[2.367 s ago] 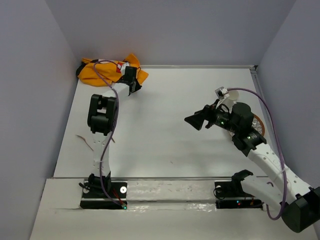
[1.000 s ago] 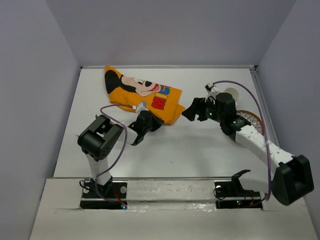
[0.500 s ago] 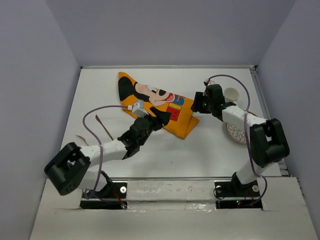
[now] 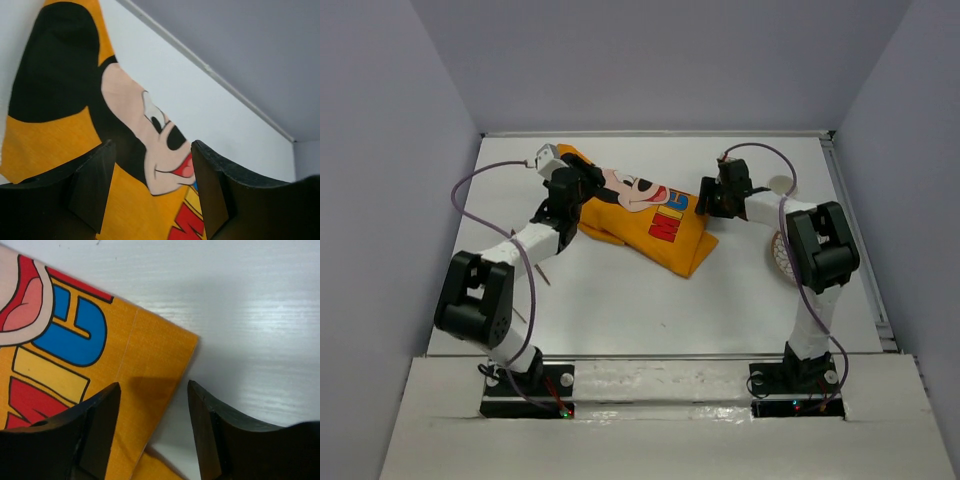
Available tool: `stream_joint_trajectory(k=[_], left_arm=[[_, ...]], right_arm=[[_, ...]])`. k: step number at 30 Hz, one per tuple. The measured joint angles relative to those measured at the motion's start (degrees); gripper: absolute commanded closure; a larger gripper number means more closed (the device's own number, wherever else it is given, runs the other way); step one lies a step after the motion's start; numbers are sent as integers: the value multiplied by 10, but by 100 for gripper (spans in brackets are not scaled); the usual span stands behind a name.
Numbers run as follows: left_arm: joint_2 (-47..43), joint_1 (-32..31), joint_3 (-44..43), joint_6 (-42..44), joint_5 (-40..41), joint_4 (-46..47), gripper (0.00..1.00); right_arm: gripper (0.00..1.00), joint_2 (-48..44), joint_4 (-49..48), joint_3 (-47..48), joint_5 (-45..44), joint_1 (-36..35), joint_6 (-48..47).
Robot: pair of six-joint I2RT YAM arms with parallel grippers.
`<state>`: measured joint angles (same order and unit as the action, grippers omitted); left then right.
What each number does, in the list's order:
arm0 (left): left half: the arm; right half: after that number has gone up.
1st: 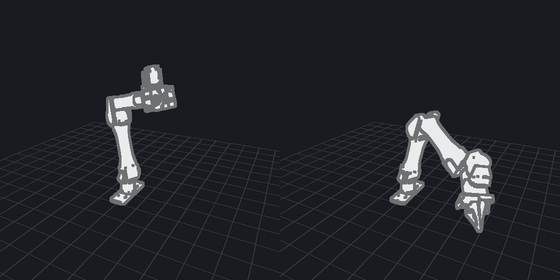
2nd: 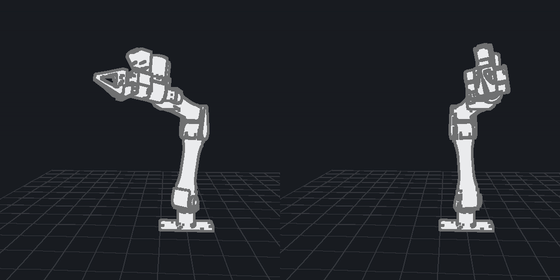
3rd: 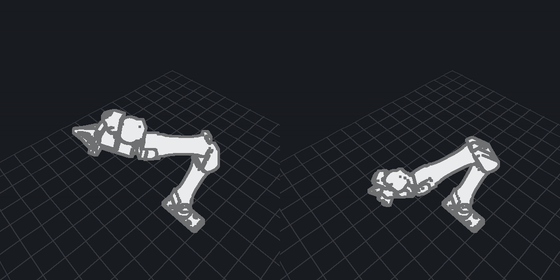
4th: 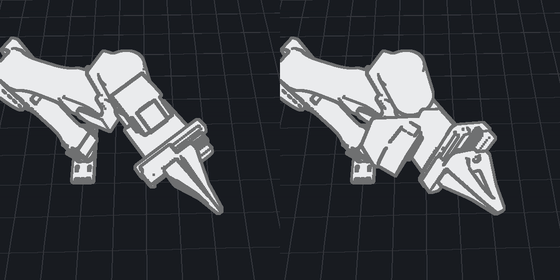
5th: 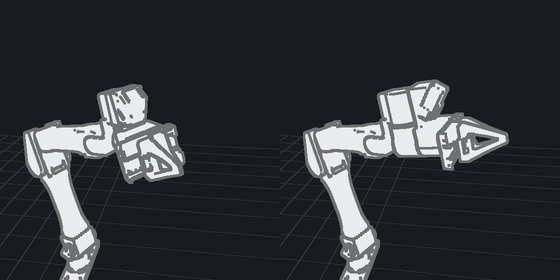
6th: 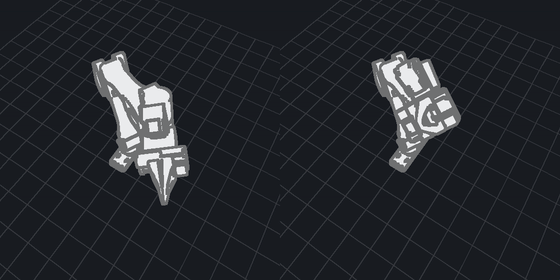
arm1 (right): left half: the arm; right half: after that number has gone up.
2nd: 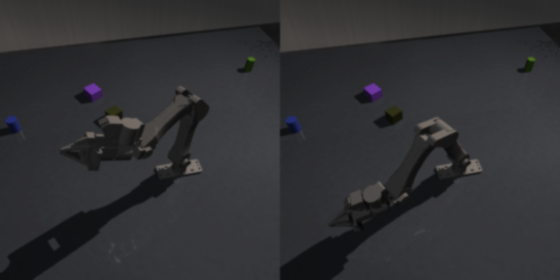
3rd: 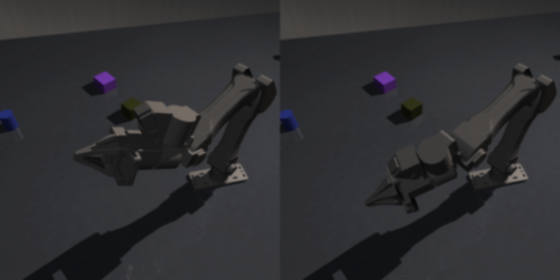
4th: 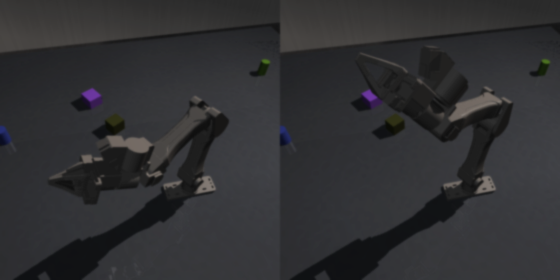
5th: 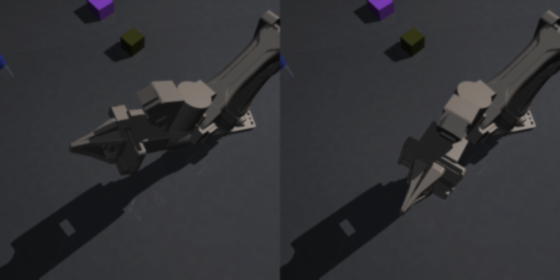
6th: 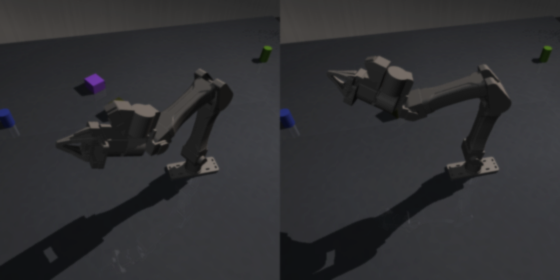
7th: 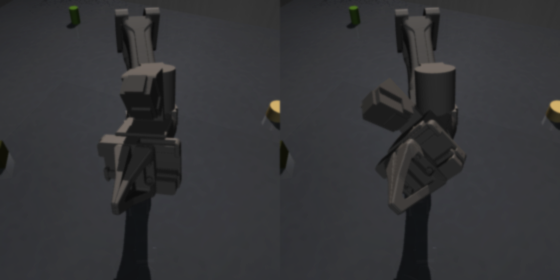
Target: Set the dinner table for one person
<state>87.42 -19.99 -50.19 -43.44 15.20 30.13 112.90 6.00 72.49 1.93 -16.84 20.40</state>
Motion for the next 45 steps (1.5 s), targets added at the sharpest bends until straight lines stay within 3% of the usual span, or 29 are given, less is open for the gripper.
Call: stream_joint_trajectory(k=[2,9,16,23,29,33,37,42,45], left_arm=[[40,17,-38,17,-3,-33,28],[162,78,-236,104,-1,-146,23],[295,113,-420,185,-1,-244,18],[478,126,-661,223,-31,-365,19],[598,126,-847,226,-30,-472,30],[649,126,-952,231,-23,-533,51],[663,126,-985,239,-14,-558,53],[664,126,-985,256,3,-582,33],[664,126,-985,267,13,-589,33]], right_arm=[[47,12,-3,12,2,0,-2],[100,38,-6,37,6,0,-7],[100,33,-15,24,3,0,-10],[100,11,-20,-5,-2,0,-12],[100,8,-25,-11,-2,0,-12],[100,5,-25,-13,-2,0,-12],[100,5,-26,-14,-2,0,-12],[100,-1,-26,-21,-2,0,-14],[100,-4,-25,-22,-2,0,-15]])
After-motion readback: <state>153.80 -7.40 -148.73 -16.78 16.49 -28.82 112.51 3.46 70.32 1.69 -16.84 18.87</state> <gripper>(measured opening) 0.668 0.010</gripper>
